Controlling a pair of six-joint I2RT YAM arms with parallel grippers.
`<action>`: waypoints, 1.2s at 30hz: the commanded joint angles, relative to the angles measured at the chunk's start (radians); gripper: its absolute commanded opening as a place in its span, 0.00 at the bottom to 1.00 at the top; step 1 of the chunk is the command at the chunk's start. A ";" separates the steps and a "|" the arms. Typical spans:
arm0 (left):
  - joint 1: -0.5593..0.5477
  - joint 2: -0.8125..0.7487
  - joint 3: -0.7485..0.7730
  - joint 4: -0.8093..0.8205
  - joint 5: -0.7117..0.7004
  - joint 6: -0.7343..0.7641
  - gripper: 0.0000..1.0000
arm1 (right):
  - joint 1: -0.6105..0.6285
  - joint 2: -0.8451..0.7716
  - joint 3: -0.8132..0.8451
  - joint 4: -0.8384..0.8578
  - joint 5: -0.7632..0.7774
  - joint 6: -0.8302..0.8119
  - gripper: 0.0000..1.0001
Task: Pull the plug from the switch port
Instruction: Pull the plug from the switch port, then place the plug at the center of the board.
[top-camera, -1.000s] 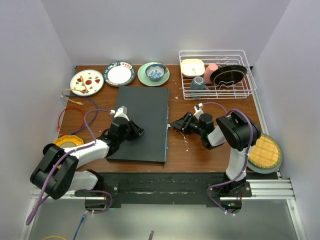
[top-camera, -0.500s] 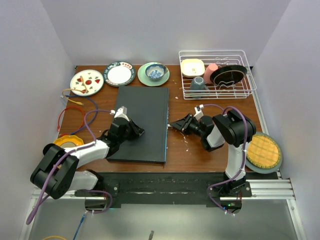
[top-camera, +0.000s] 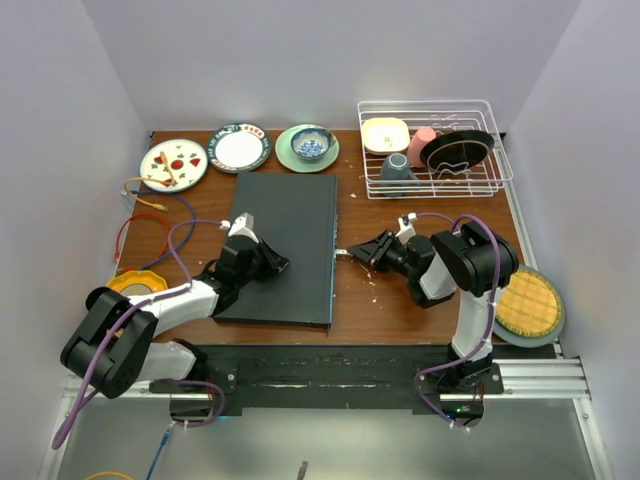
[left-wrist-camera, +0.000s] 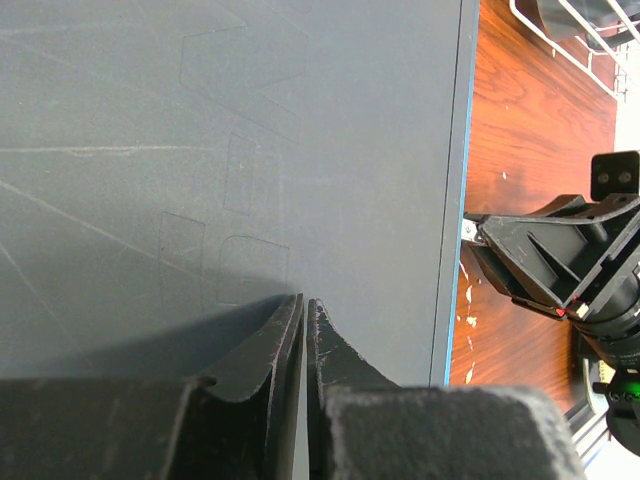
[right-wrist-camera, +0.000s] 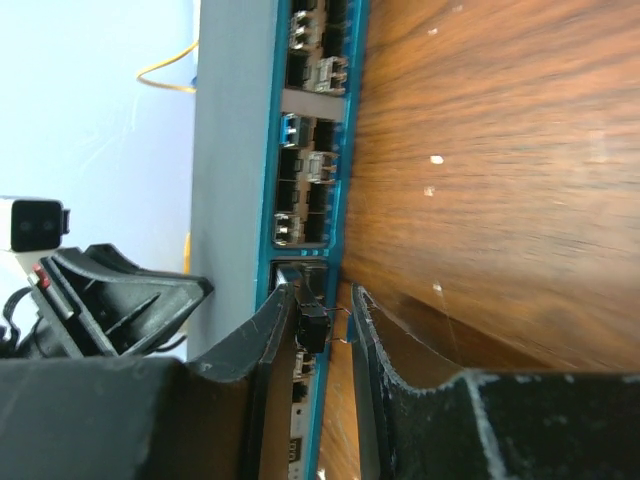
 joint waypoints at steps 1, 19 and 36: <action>-0.003 0.014 -0.039 -0.130 0.021 0.009 0.11 | -0.016 -0.033 -0.030 0.005 0.031 -0.030 0.01; -0.003 -0.004 -0.058 -0.107 0.035 0.001 0.11 | -0.020 -0.545 -0.015 -0.610 0.283 -0.258 0.00; -0.003 0.020 -0.096 -0.007 0.083 -0.029 0.11 | -0.178 -0.772 0.148 -1.253 0.568 -0.383 0.00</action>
